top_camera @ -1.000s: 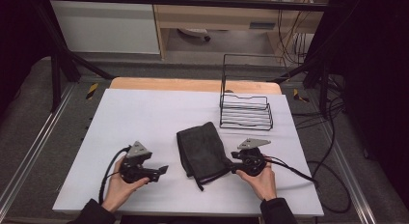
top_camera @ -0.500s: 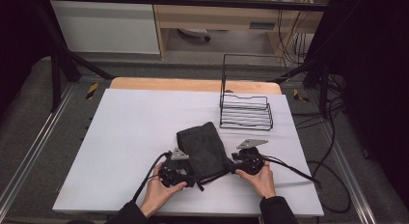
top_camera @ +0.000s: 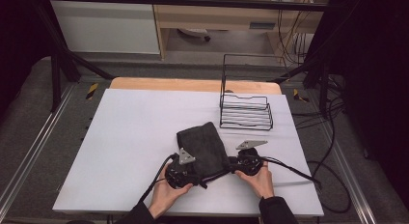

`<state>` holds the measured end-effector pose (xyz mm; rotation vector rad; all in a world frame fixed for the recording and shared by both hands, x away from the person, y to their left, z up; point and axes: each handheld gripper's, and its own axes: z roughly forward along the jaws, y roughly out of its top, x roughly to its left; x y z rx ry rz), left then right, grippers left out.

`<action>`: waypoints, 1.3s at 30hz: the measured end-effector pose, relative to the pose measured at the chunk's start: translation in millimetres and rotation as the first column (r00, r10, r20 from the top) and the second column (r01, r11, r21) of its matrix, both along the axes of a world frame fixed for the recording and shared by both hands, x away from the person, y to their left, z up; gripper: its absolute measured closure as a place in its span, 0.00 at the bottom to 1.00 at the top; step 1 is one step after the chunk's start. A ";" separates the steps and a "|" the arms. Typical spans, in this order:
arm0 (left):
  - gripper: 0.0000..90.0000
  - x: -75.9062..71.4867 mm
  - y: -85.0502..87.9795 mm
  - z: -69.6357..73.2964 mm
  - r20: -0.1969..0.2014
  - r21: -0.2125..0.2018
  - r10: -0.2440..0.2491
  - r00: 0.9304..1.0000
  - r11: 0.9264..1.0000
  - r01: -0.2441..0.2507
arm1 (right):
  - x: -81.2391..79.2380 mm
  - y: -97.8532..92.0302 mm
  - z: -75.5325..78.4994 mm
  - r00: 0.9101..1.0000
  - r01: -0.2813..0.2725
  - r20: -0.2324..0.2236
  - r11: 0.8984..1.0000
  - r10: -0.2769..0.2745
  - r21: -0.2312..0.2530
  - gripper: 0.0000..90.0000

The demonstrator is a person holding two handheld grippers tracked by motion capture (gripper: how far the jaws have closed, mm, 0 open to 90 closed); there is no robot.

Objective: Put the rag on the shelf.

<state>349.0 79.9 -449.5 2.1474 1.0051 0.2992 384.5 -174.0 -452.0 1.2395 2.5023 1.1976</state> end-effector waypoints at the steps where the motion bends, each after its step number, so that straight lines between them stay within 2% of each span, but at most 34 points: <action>1: 0.55 0.8 0.9 0.0 -0.003 -0.009 0.002 1.000 1.000 -0.002 | -0.1 0.2 0.5 1.000 0.002 -0.010 1.000 -0.002 0.004 0.78; 2: 0.59 2.2 2.2 0.2 -0.009 -0.016 0.000 1.000 1.000 0.000 | -0.2 0.7 1.3 1.000 0.004 -0.017 1.000 -0.004 0.003 0.81; 3: 0.68 3.8 3.6 0.3 -0.019 -0.028 0.000 1.000 1.000 0.000 | 0.0 2.6 3.3 1.000 0.005 -0.018 1.000 -0.005 -0.011 0.84; 4: 0.68 5.3 4.6 0.2 -0.027 -0.039 0.001 1.000 0.999 -0.002 | 0.0 2.6 3.3 1.000 0.005 -0.018 1.000 -0.005 -0.011 0.84; 6: 0.78 7.7 5.5 -0.3 -0.037 -0.059 -0.001 0.999 0.998 -0.001 | -0.4 4.8 5.8 0.999 0.014 -0.028 1.000 -0.015 -0.017 0.86; 11: 0.86 9.9 7.7 -0.5 -0.030 -0.078 -0.019 0.999 0.997 0.017 | -1.5 4.7 8.1 0.998 0.024 -0.054 1.000 -0.024 0.009 0.87; 14: 0.87 11.2 10.2 0.7 -0.026 -0.094 -0.024 0.999 0.995 0.021 | -2.9 4.9 9.7 0.998 0.028 -0.065 0.999 -0.027 0.027 0.87; 16: 0.88 11.9 12.7 2.8 -0.023 -0.093 -0.032 0.999 0.995 0.030 | -6.4 6.0 13.4 0.998 0.025 -0.066 0.999 -0.022 0.046 0.88; 20: 0.88 13.0 20.3 9.0 -0.014 -0.084 -0.055 0.998 0.995 0.054 | -11.8 11.1 15.1 0.997 0.026 -0.072 0.998 -0.022 0.056 0.88; 24: 0.88 13.2 28.5 12.9 -0.017 -0.074 -0.087 0.996 0.994 0.085 | -21.1 16.5 17.1 0.995 0.036 -0.099 0.995 -0.027 0.090 0.88; 29: 0.88 10.5 35.7 17.6 -0.028 -0.034 -0.148 0.989 0.989 0.147 | -33.5 22.5 18.3 0.991 0.059 -0.129 0.993 -0.045 0.107 0.88; 34: 0.88 4.0 42.0 20.3 -0.048 -0.002 -0.198 0.979 0.980 0.198 | -49.4 28.5 17.4 0.987 0.067 -0.151 0.989 -0.047 0.131 0.87; 35: 0.88 2.7 41.9 19.7 -0.044 0.008 -0.201 0.979 0.979 0.202 | -52.5 29.3 15.3 0.986 0.074 -0.155 0.990 -0.055 0.119 0.84; 37: 0.87 1.7 40.6 17.4 -0.038 0.018 -0.197 0.980 0.980 0.198 | -51.9 28.7 13.6 0.990 0.068 -0.132 0.994 -0.055 0.091 0.74; 39: 0.87 1.7 40.1 14.1 -0.033 0.024 -0.195 0.980 0.980 0.196 | -50.1 26.8 13.6 0.997 0.054 -0.057 0.996 -0.050 0.073 0.60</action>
